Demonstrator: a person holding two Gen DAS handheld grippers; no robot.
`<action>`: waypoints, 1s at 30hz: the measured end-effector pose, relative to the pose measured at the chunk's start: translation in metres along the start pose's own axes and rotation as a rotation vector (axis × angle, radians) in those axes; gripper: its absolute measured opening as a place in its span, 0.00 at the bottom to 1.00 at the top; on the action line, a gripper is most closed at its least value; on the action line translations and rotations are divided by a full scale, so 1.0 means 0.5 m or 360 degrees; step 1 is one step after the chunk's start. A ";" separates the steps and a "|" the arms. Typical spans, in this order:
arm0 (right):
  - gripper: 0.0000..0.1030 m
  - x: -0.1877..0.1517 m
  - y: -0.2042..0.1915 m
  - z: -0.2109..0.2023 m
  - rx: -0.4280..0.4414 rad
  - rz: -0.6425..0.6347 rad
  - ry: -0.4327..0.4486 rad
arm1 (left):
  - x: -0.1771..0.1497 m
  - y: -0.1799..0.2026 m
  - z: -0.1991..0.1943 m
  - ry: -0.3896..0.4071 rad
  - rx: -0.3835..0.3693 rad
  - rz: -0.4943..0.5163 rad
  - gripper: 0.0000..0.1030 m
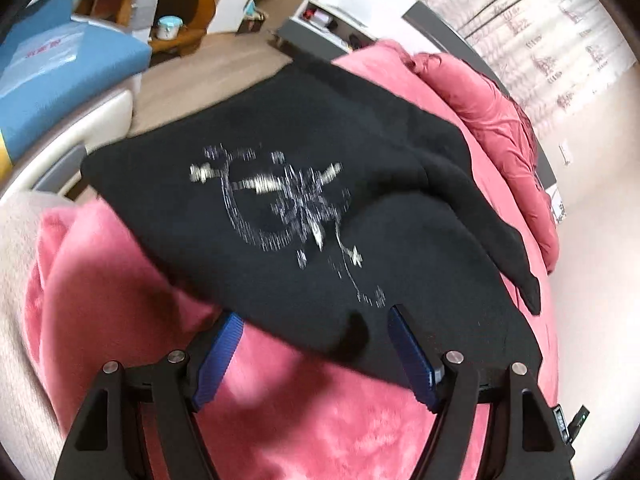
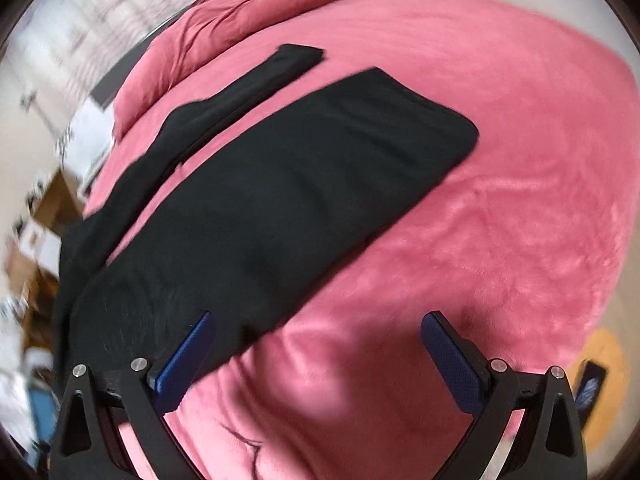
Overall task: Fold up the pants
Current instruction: 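Grasp the cuff of one black trouser leg with the right tool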
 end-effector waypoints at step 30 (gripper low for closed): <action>0.07 0.164 0.084 -0.037 0.0225 0.0373 0.0299 | 0.047 0.012 0.039 0.0047 0.0019 0.0021 0.13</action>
Point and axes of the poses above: each gripper's, at about its wrist camera, not at the fingertips, and z roughly the way its jaws point, y to its right, x to its top, the point moved 7 cm from there along z, roughly the way its jaws point, and after that the axes turned 1 degree about y, right-handed, at the moved point
